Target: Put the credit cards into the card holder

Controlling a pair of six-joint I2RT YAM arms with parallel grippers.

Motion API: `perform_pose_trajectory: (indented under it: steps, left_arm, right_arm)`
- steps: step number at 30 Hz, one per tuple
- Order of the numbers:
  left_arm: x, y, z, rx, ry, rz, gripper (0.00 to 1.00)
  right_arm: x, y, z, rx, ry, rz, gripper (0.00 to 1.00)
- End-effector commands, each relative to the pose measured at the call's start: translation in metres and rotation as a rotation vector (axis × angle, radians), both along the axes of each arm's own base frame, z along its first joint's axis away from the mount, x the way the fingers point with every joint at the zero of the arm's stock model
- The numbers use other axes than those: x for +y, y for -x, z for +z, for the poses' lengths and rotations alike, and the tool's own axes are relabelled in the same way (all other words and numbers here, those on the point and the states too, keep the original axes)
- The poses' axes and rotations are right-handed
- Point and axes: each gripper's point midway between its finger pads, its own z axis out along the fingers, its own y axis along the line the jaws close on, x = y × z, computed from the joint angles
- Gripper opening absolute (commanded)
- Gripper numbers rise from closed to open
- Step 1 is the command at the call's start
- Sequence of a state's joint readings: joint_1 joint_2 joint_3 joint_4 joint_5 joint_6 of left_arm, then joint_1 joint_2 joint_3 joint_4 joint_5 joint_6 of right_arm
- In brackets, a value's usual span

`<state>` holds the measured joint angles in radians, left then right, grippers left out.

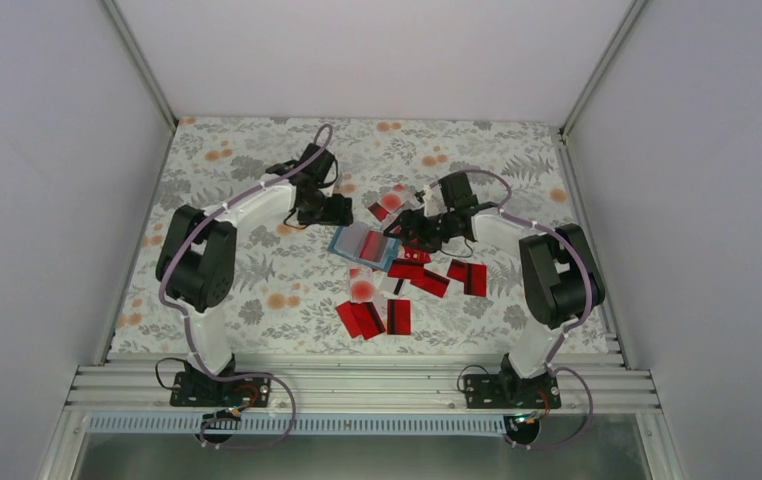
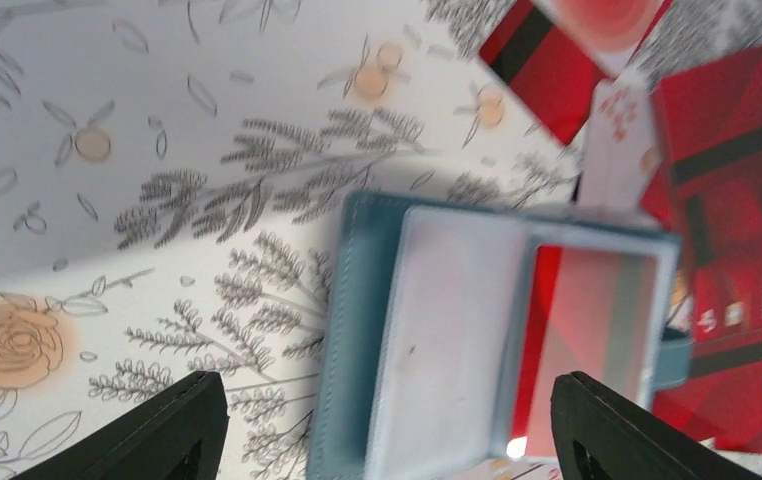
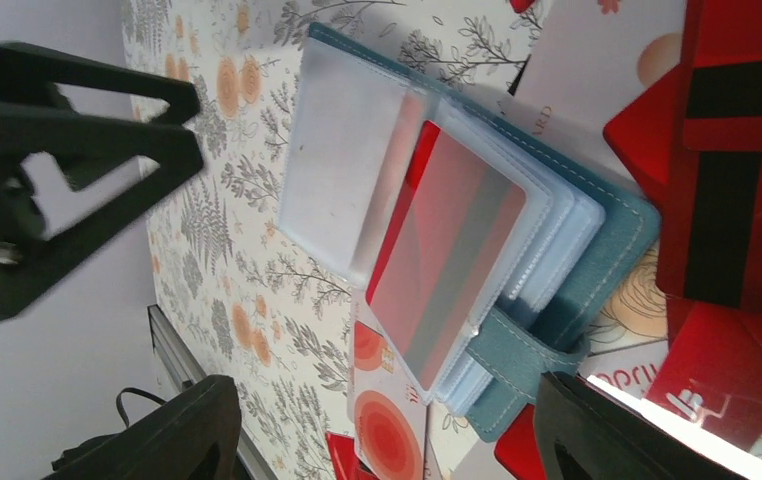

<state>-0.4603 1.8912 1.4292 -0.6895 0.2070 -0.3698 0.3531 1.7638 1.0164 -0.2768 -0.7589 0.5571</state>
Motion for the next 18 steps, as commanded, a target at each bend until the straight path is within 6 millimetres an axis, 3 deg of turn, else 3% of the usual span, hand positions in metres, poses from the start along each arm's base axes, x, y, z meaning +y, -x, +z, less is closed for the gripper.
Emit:
perform_pose_trajectory:
  steps: [1,9,18]
  left_arm:
    - [0.008,0.014,-0.015,0.017,-0.027,-0.075,0.81]
    - [0.011,0.015,-0.034,0.042,0.014,-0.069,0.78]
    - [0.004,0.020,-0.047,0.065,0.071,-0.094,0.63]
  right_arm:
    - [0.014,-0.009,0.014,-0.043,-0.051,0.032,0.75]
    - [0.027,-0.011,0.005,-0.015,-0.049,0.051,0.75]
    - [0.034,-0.014,-0.018,0.037,-0.026,0.050,0.75]
